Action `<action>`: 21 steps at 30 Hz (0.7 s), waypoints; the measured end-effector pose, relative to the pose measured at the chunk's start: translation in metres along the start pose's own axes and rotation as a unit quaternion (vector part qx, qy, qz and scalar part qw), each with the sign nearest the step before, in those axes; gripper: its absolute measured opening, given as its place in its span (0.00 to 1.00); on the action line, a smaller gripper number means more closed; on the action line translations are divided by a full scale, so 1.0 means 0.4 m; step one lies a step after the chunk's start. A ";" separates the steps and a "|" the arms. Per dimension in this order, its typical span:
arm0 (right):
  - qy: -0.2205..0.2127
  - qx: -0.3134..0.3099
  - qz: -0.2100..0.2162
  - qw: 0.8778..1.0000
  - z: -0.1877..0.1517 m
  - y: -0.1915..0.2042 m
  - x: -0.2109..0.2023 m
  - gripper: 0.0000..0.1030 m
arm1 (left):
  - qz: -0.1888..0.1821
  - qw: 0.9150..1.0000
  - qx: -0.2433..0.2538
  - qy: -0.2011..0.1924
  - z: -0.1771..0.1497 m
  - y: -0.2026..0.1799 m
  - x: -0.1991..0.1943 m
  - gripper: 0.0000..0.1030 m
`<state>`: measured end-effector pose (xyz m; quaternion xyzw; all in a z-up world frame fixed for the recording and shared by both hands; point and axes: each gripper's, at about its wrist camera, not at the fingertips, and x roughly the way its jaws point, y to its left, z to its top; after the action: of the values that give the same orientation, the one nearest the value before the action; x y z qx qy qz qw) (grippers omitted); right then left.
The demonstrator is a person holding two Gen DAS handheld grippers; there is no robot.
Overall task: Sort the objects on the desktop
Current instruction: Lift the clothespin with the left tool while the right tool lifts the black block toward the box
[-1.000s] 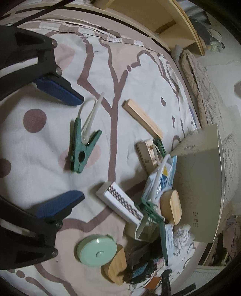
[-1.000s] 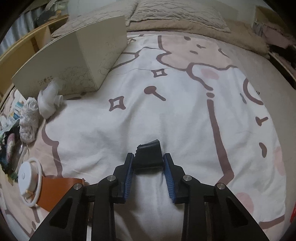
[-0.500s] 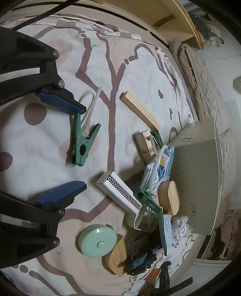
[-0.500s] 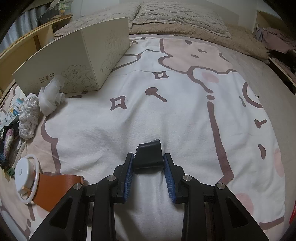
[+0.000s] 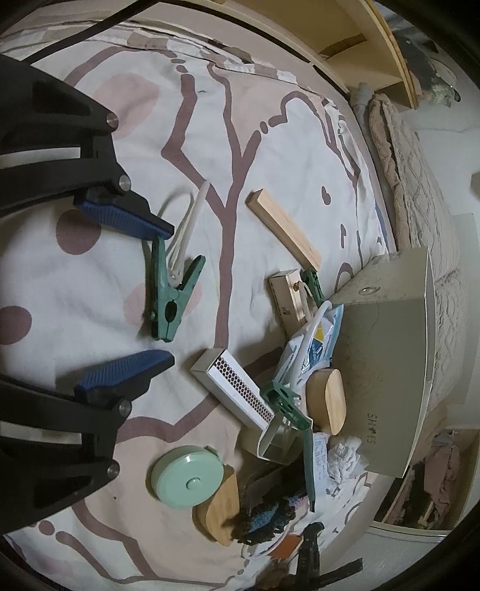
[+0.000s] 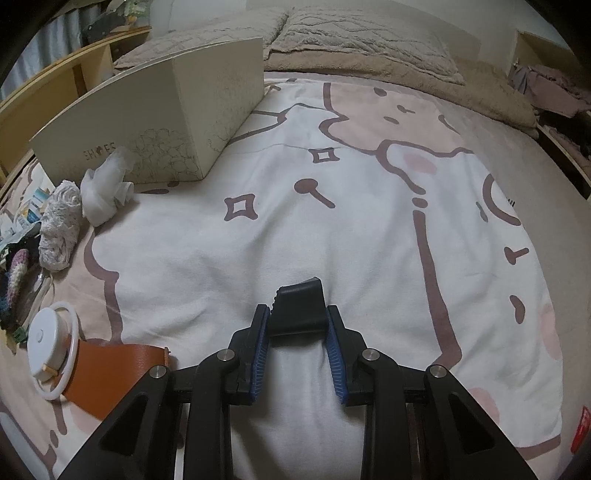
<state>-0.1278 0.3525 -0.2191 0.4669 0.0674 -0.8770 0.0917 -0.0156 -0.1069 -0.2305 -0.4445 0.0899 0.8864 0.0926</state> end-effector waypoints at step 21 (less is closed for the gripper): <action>-0.005 0.015 0.017 1.000 -0.005 -0.012 -0.004 0.29 | -0.030 0.998 -0.049 -0.010 -0.007 0.032 -0.015 0.53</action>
<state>-0.1261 0.3576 -0.2187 0.4652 0.0460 -0.8784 0.0997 -0.0132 -0.1206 -0.2263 -0.4419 0.0325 0.8911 0.0983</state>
